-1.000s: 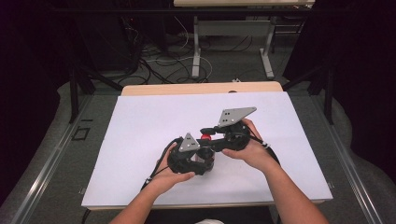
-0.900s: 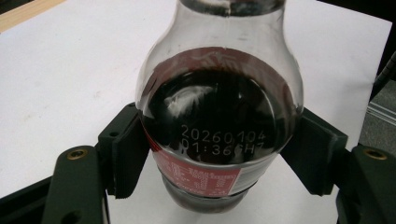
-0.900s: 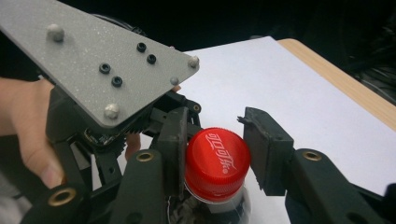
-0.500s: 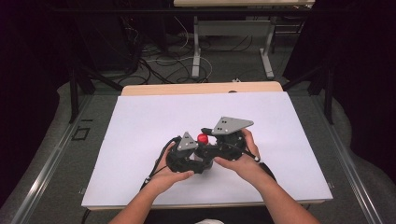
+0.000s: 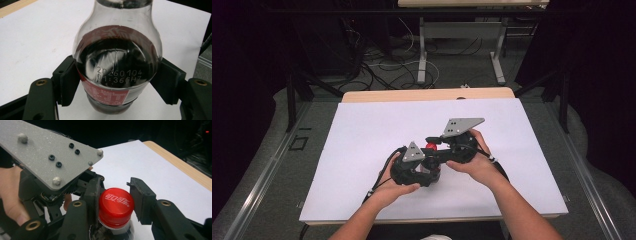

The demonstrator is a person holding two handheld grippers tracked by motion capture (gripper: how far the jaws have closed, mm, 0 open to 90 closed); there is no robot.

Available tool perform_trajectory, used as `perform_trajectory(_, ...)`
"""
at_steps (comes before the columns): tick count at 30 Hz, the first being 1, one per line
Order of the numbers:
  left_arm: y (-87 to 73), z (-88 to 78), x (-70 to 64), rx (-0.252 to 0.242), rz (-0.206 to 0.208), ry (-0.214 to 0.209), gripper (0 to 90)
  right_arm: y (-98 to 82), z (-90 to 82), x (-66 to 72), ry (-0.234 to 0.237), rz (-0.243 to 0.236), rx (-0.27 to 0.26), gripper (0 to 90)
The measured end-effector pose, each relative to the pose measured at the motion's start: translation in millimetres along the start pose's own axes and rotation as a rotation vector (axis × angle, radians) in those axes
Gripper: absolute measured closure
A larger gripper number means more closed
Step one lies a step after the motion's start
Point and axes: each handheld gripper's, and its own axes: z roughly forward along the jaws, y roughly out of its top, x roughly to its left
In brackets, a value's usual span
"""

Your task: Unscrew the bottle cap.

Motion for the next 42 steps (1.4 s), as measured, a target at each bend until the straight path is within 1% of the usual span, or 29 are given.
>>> perform_trajectory(2, -0.1, 0.6, 0.5, 0.001, 0.005, 0.0, 30.0, 0.0, 0.1, -0.8, 0.005, -0.002, 0.003, 60.9)
perform_trajectory(3, 0.6, -0.6, 2.2, 0.017, 0.023, -0.003, 29.9, 0.2, 0.0, -1.4, 0.008, 0.0, 0.01, 60.8)
perform_trajectory(4, 0.3, -0.2, 1.7, 0.016, 0.018, -0.001, 30.0, 0.0, 0.1, -1.9, 0.01, 0.005, 0.015, 60.6)
perform_trajectory(5, -0.1, 0.7, 1.7, 0.005, 0.021, 0.01, 30.0, -0.2, 0.5, -0.6, -0.003, 0.021, 0.013, 60.2)
perform_trajectory(7, 0.2, -0.4, 2.4, 0.013, 0.011, -0.004, 30.0, 0.2, -0.5, 4.7, -0.039, 0.058, 0.001, 52.6)
perform_trajectory(8, 0.3, -0.7, 2.8, 0.016, 0.011, -0.006, 30.0, 0.6, -1.0, 7.0, -0.062, 0.063, -0.007, 51.3)
perform_trajectory(9, 0.4, -1.3, 3.5, 0.022, 0.021, -0.003, 30.0, 0.6, -1.0, 7.0, -0.062, 0.063, -0.007, 51.3)
perform_trajectory(10, 0.4, -1.5, 3.4, 0.021, 0.015, -0.003, 29.9, 1.4, -2.0, 9.4, -0.093, 0.063, 0.0, 50.6)
perform_trajectory(11, 0.4, -1.5, 3.6, 0.018, 0.011, 0.0, 29.9, 2.5, -2.9, 14.8, -0.147, 0.063, -0.005, 50.0)
perform_trajectory(12, 0.5, -1.6, 3.9, 0.017, 0.01, 0.001, 29.9, 2.5, -2.9, 14.8, -0.147, 0.063, -0.005, 50.0)
perform_trajectory(13, -0.2, -0.3, 2.9, -0.005, -0.004, 0.012, 30.0, 3.0, -3.8, 16.7, -0.158, 0.067, 0.001, 50.1)
perform_trajectory(14, -0.3, -0.4, 2.8, -0.007, -0.009, 0.014, 30.0, 3.0, -3.6, 19.1, -0.174, 0.075, -0.001, 50.6)
perform_trajectory(15, -0.2, -1.1, 3.7, 0.001, 0.002, 0.012, 30.0, 3.1, -3.3, 20.5, -0.178, 0.075, 0.006, 50.9)
perform_trajectory(16, -0.3, -0.5, 2.8, -0.01, -0.01, 0.014, 30.0, 2.7, -2.7, 22.3, -0.181, 0.077, 0.005, 51.1)
perform_trajectory(18, 0.3, -1.1, 3.1, -0.001, 0.006, 0.011, 30.0, 1.7, -0.1, 24.4, -0.18, 0.075, 0.006, 52.5)
perform_trajectory(21, -0.1, 0.3, 1.2, -0.009, -0.006, 0.008, 30.0, 0.3, 3.6, 24.9, -0.18, 0.075, 0.007, 54.6)
perform_trajectory(22, -0.1, 0.5, 1.6, -0.007, 0.004, 0.012, 30.0, 0.4, 4.4, 24.6, -0.18, 0.076, 0.02, 56.2)
perform_trajectory(23, 0.6, -1.2, 2.4, 0.021, 0.015, -0.004, 30.0, 0.1, 6.6, 23.0, -0.18, 0.073, 0.018, 59.0)
perform_trajectory(25, -0.2, 0.7, 1.6, 0.006, 0.012, 0.005, 30.0, 0.3, 7.5, 21.3, -0.17, 0.073, 0.023, 59.7)
perform_trajectory(26, -0.7, 1.3, 1.2, -0.004, -0.001, 0.005, 30.0, 0.8, 7.9, 16.3, -0.13, 0.078, 0.028, 60.0)
perform_trajectory(27, -0.2, -0.1, 2.1, 0.009, 0.001, -0.008, 30.0, 0.8, 7.9, 16.3, -0.13, 0.078, 0.028, 60.0)
perform_trajectory(29, -0.4, 0.4, 1.7, -0.002, 0.005, 0.0, 30.0, 1.5, 7.4, 10.9, -0.08, 0.058, 0.028, 60.4)
perform_trajectory(30, -0.3, 0.4, 1.4, -0.004, 0.004, 0.0, 30.0, 2.2, 5.6, 5.0, -0.033, 0.036, 0.042, 60.7)
perform_trajectory(31, 0.0, 0.1, 1.8, -0.001, 0.014, 0.003, 30.0, 2.2, 5.6, 5.0, -0.033, 0.036, 0.042, 60.7)
perform_trajectory(34, 0.0, 0.2, 0.2, -0.002, 0.006, 0.001, 30.0, 2.4, 3.8, -0.7, 0.009, 0.02, 0.044, 60.8)
perform_trajectory(35, 0.0, 0.5, 0.0, -0.005, 0.003, 0.002, 29.9, 2.5, 3.0, -2.6, 0.026, 0.033, 0.052, 60.7)
perform_trajectory(38, -0.4, 0.8, 1.1, 0.002, 0.018, 0.007, 30.0, 1.8, 4.3, -1.8, 0.017, 0.029, 0.044, 60.5)
perform_trajectory(40, -0.8, 1.5, 0.8, -0.001, 0.005, 0.006, 29.9, 1.5, 4.4, 0.6, -0.003, 0.035, 0.051, 59.5)
perform_trajectory(42, -0.2, 0.0, 2.3, 0.008, 0.004, -0.002, 29.9, 0.7, 3.1, 7.1, -0.046, 0.079, 0.031, 52.9)
